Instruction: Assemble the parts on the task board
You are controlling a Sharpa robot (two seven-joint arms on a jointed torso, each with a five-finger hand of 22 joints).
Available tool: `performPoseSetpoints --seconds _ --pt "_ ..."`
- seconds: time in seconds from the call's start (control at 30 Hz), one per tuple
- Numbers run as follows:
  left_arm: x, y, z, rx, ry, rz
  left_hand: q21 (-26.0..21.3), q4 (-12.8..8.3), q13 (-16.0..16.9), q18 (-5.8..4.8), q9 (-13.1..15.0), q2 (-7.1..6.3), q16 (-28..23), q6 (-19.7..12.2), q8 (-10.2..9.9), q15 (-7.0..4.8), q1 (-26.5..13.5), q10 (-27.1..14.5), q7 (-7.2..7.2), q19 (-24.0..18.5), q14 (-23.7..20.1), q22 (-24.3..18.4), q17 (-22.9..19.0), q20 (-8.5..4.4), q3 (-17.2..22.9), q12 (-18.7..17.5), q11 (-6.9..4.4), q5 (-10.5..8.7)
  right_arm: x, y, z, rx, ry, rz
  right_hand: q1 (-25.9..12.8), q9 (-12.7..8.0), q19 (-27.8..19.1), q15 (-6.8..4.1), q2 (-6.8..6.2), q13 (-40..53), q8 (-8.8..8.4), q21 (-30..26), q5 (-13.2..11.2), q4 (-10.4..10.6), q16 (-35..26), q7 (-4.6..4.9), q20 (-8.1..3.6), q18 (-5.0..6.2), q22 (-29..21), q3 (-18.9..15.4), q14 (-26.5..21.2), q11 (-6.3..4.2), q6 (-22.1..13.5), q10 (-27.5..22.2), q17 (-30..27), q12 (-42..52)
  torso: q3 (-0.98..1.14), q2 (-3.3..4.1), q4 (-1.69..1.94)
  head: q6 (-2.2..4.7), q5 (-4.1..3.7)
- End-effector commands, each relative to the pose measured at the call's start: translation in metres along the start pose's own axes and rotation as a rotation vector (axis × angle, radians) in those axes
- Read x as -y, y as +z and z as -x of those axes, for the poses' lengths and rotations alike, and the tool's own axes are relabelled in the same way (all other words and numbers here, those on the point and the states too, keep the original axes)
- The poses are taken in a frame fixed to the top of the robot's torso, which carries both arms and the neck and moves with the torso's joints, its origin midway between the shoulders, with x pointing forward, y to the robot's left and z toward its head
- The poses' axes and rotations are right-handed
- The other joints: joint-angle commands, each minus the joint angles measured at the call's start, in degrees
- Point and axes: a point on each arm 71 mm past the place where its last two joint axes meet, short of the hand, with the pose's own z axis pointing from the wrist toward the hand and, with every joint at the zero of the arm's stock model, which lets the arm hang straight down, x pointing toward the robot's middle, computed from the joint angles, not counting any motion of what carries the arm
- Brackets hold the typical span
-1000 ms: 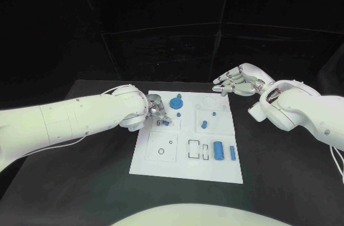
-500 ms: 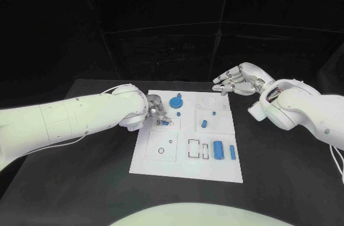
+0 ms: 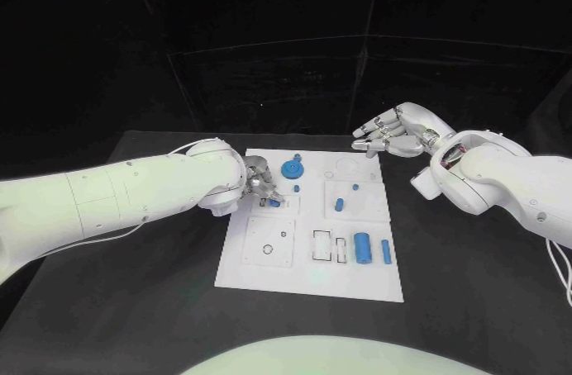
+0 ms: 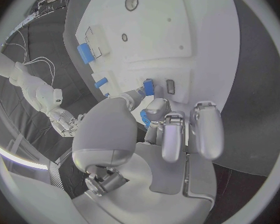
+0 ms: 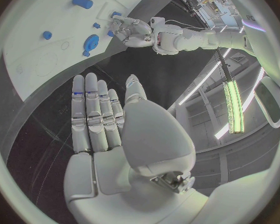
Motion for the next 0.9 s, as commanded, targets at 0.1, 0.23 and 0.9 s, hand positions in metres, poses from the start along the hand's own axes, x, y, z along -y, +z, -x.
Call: performPoseSetpoints --seconds 0.1,0.23,0.9 --pt "0.0008 0.0013 -0.003 -0.021 0.015 0.009 0.4 -1.4 0.4 -0.49 0.2 -0.26 0.2 0.7 0.4 -0.48 -1.5 0.5 -0.14 0.8 6.1 0.3 15.1 -0.13 1.2 0.6 -0.07 0.15 -0.0018 0.0008 -0.0001 -0.004 0.002 0.008 0.3 0.0 0.1 0.21 0.49 -0.1 -0.14 -0.2 0.3 -0.2 -0.4 0.2 0.36 0.18 -0.1 -0.2 -0.1 0.04 -0.4 -0.5 -0.1 -0.3 0.03 0.01 0.0 -0.09 -0.03" --pt "0.0011 0.0025 -0.0027 -0.022 0.016 0.014 0.5 -0.6 0.7 -0.53 0.3 -0.42 0.2 0.9 0.5 -0.54 -2.6 0.6 -0.21 0.8 6.1 0.5 15.1 -0.2 0.1 0.9 -0.13 0.15 -0.0019 0.0009 -0.0002 -0.004 0.002 0.008 0.3 0.0 0.1 0.21 0.49 -0.1 -0.14 -0.2 0.3 -0.2 -0.4 0.2 0.36 0.18 -0.1 -0.2 -0.1 0.04 -0.4 -0.5 -0.1 -0.3 0.02 -0.02 -0.02 -0.08 -0.01" --pt "0.0025 0.0062 -0.002 -0.026 0.025 0.033 1.0 1.4 2.1 -0.67 0.9 -0.26 0.2 1.6 1.0 -0.75 -5.2 1.4 -0.47 1.1 6.1 1.3 15.1 -0.4 -3.1 2.2 -0.35 0.15 -0.003 0.0015 -0.0015 -0.008 0.003 0.011 0.3 0.0 0.1 0.22 0.51 -0.1 -0.12 -0.3 0.3 -0.1 -0.4 0.21 0.37 0.18 -0.1 -0.3 -0.1 0.05 -0.4 -0.5 -0.1 -0.3 0.07 -0.07 -0.1 -0.31 -0.22"
